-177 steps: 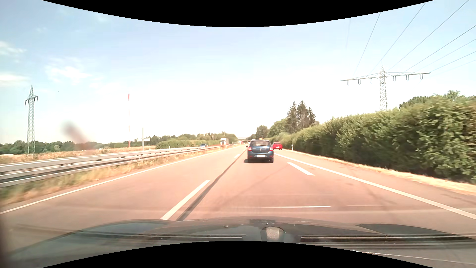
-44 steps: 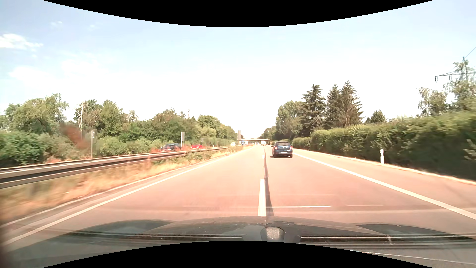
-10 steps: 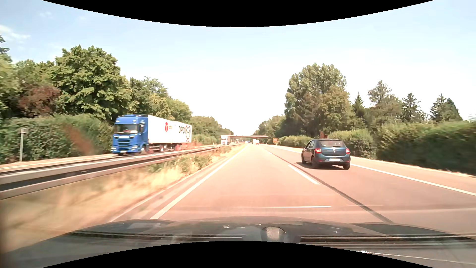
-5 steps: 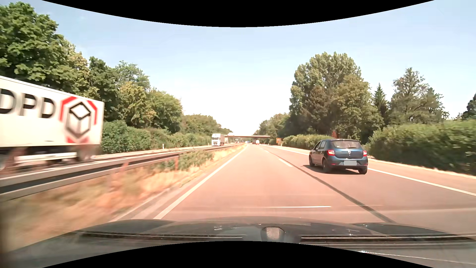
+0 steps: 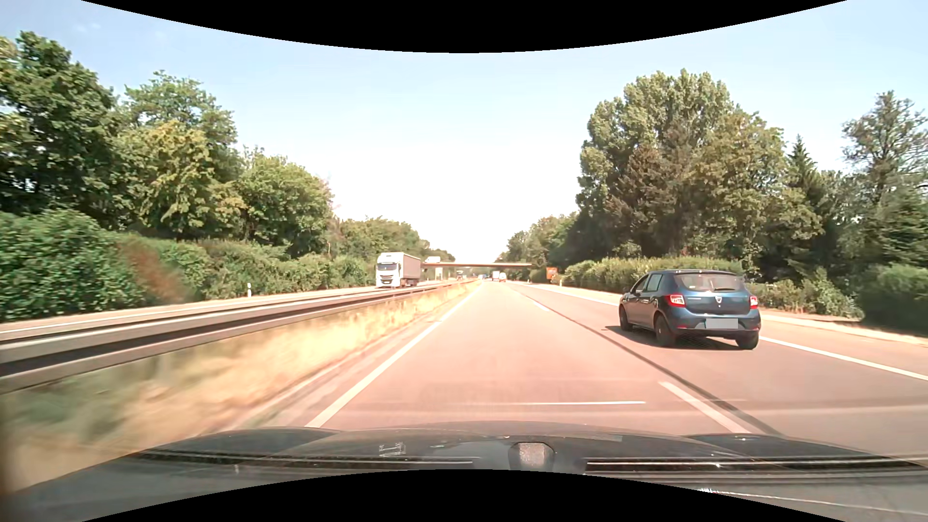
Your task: Follow the waypoints while adhering to traffic rules and regulations
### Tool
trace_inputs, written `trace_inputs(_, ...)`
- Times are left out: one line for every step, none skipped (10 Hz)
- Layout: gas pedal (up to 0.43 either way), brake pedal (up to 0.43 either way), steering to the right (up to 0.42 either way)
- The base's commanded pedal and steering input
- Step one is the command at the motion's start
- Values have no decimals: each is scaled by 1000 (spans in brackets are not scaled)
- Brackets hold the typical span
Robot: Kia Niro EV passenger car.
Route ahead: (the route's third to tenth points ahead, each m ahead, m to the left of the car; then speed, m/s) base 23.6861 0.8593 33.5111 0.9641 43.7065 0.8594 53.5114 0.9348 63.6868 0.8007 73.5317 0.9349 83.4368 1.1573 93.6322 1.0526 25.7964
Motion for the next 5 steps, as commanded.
trace_inputs(189,0,0)
trace_inputs(189,0,0)
trace_inputs(189,0,-1)
trace_inputs(189,0,-1)
trace_inputs(189,0,0)
